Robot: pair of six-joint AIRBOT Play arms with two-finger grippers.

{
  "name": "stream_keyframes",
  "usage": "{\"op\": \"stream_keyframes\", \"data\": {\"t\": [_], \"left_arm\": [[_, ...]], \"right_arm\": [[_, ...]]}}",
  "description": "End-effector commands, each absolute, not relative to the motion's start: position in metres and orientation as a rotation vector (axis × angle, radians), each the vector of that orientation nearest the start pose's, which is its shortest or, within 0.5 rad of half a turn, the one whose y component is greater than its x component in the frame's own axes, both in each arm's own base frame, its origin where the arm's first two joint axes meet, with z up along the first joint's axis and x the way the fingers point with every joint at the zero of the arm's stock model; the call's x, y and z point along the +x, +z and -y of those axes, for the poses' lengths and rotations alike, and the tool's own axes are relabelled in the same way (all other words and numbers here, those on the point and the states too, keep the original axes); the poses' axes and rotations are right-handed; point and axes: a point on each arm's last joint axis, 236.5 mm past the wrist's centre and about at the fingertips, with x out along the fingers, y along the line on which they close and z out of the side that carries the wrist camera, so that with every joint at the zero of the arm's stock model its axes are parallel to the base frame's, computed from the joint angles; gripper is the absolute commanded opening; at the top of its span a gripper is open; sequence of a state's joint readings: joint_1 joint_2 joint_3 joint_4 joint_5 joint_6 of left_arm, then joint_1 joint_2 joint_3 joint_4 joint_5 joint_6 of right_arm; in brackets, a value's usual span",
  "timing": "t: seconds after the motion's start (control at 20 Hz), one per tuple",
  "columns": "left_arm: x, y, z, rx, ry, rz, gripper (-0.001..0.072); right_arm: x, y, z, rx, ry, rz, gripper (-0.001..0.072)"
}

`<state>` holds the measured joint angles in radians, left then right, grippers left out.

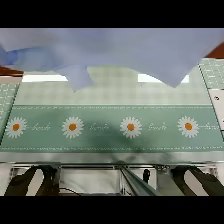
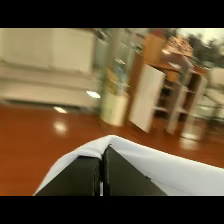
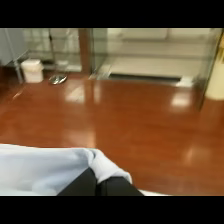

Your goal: Fold the shirts.

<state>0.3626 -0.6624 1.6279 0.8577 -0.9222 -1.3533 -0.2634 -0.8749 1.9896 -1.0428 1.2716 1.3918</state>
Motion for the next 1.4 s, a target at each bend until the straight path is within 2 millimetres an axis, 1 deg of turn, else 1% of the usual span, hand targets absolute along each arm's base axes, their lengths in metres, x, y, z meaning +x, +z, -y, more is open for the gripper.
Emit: {"op": "stream_keyframes", "data": {"t": [0.0, 0.1, 0.15, 0.2, 0.25, 0.3, 0.35, 0.4, 0.45, 0.5, 0.65, 0.75, 0.8, 0.9, 0.95, 1.05, 1.15, 1.25, 1.35], "left_arm": [[0.175, 0.540, 0.021, 0.006, 0.005, 0.258, 0.0017], [0.140, 0.538, 0.018, 0.075, 0.081, 0.272, 0.0017], [0.130, 0.535, 0.017, 0.092, 0.101, 0.274, 0.0017], [0.123, 0.530, 0.021, 0.093, 0.089, 0.273, 0.0017], [0.123, 0.521, 0.023, 0.074, 0.069, 0.255, 0.0017], [0.128, 0.508, 0.023, 0.065, 0.056, 0.218, 0.0017], [0.137, 0.492, 0.022, 0.054, 0.047, 0.168, 0.0017], [0.149, 0.474, 0.019, 0.038, 0.039, 0.114, 0.0017], [0.163, 0.456, 0.014, 0.003, 0.039, 0.067, 0.0017], [0.181, 0.433, 0.010, -0.040, 0.035, 0.004, 0.0017], [0.240, 0.355, 0.013, -0.181, -0.050, -0.181, 0.0017], [0.282, 0.296, 0.007, -0.286, -0.065, -0.299, 0.0017], [0.302, 0.260, 0.004, -0.323, -0.066, -0.387, 0.0017], [0.337, 0.194, 0.008, -0.373, -0.085, -0.551, 0.0017], [0.357, 0.169, 0.012, -0.374, -0.097, -0.603, 0.0017], [0.401, 0.134, 0.018, -0.390, -0.099, -0.649, 0.0017], [0.441, 0.102, 0.029, -0.420, -0.099, -0.699, 0.0017], [0.473, 0.072, 0.044, -0.469, -0.111, -0.774, 0.0017], [0.499, 0.052, 0.055, -0.536, -0.119, -0.829, 0.0017]], "right_arm": [[0.197, 0.508, -0.043, -0.027, 0.140, -0.054, 0.0019], [0.174, 0.505, -0.041, -0.032, 0.107, -0.056, 0.0019], [0.168, 0.502, -0.043, -0.034, 0.109, -0.058, 0.0019], [0.164, 0.495, -0.045, -0.030, 0.111, -0.079, 0.0019], [0.164, 0.486, -0.045, -0.025, 0.114, -0.111, 0.0019], [0.168, 0.474, -0.044, -0.016, 0.117, -0.150, 0.0019], [0.175, 0.460, -0.043, -0.004, 0.119, -0.197, 0.0019], [0.184, 0.444, -0.041, 0.011, 0.122, -0.247, 0.0019], [0.194, 0.424, -0.041, 0.029, 0.139, -0.310, 0.0019], [0.206, 0.400, -0.044, 0.055, 0.169, -0.381, 0.0019], [0.245, 0.327, -0.048, 0.140, 0.237, -0.543, 0.0019], [0.278, 0.275, -0.040, 0.201, 0.231, -0.629, 0.0019], [0.293, 0.249, -0.036, 0.225, 0.230, -0.680, 0.0019], [0.326, 0.200, -0.031, 0.281, 0.241, -0.773, 0.0019], [0.345, 0.178, -0.026, 0.309, 0.234, -0.810, 0.0019], [0.390, 0.142, -0.014, 0.370, 0.210, -0.837, 0.0019], [0.433, 0.110, -0.007, 0.448, 0.204, -0.842, 0.0019], [0.475, 0.090, -0.010, 0.538, 0.239, -0.826, 0.0019], [0.506, 0.069, -0.008, 0.599, 0.250, -0.855, 0.0019]]}}
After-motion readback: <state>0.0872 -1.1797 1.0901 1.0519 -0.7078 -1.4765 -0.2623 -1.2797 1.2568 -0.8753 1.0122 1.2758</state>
